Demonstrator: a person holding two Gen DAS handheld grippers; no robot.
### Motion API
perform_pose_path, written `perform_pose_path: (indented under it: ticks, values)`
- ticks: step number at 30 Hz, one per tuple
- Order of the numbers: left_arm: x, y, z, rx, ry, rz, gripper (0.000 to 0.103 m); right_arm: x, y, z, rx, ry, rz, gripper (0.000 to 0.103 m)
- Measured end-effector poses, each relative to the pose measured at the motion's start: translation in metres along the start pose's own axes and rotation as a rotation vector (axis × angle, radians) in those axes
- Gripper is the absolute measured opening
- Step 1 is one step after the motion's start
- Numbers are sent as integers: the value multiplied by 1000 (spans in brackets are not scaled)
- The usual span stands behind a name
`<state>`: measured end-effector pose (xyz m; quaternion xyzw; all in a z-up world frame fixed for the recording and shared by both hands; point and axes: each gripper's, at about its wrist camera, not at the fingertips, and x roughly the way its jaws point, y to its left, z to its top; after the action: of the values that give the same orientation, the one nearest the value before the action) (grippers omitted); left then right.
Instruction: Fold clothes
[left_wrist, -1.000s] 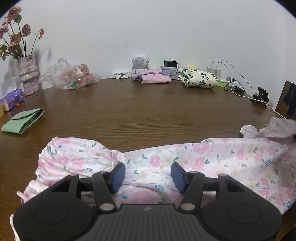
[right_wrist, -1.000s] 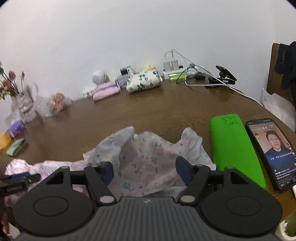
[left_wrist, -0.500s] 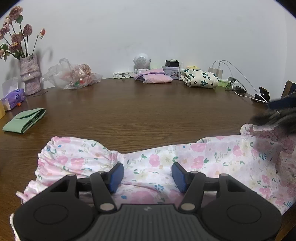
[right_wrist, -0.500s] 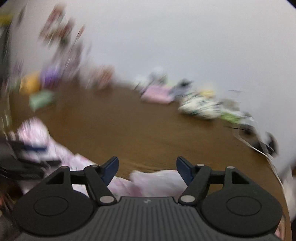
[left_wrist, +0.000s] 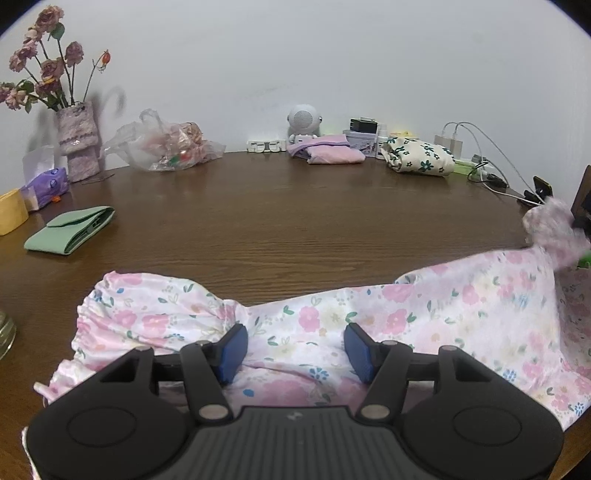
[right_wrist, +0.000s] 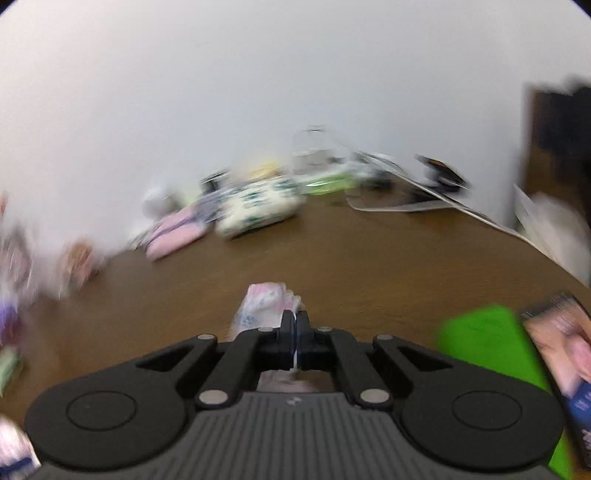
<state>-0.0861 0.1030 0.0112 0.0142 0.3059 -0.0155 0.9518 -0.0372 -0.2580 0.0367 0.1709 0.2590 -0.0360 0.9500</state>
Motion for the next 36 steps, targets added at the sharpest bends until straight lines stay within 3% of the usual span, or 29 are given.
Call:
perform_pose_path:
  ticks: [4,7,9,11,14,17,19,22,27,30,32,36]
  values:
    - [3,-1,5,-10,21,15,60,-24,-22,-22,-59,1,-80,1]
    - [3,1,12,-37,49,11,59,-45,-26,-30,-68,-12,-31,5]
    - [1,5,20,-66,79,0,59,-60,-22,-32,-106,-61,38,12]
    - [-8,5,32,-117,59,-12,59,-71,-20,-32,-137,-102,122,36]
    - [-22,-4,48,-173,-1,-28,60,-69,-11,-26,-173,-79,296,36]
    - [-8,-39,51,-113,34,-57,59,-38,17,-19,-245,12,421,36]
    - [4,-63,49,-65,76,-65,58,-9,41,-21,-297,83,448,36]
    - [21,-85,41,-13,127,-33,56,24,60,-23,-324,196,414,35]
    - [26,-83,35,10,112,10,61,34,42,-28,-278,249,365,44]
    - [26,-79,33,8,103,16,70,7,16,-29,-215,183,368,54]
    - [28,-77,34,0,96,18,72,-16,-1,-33,-197,103,319,62]
    - [30,-77,34,-8,81,23,73,-24,-14,-41,-231,65,175,69]
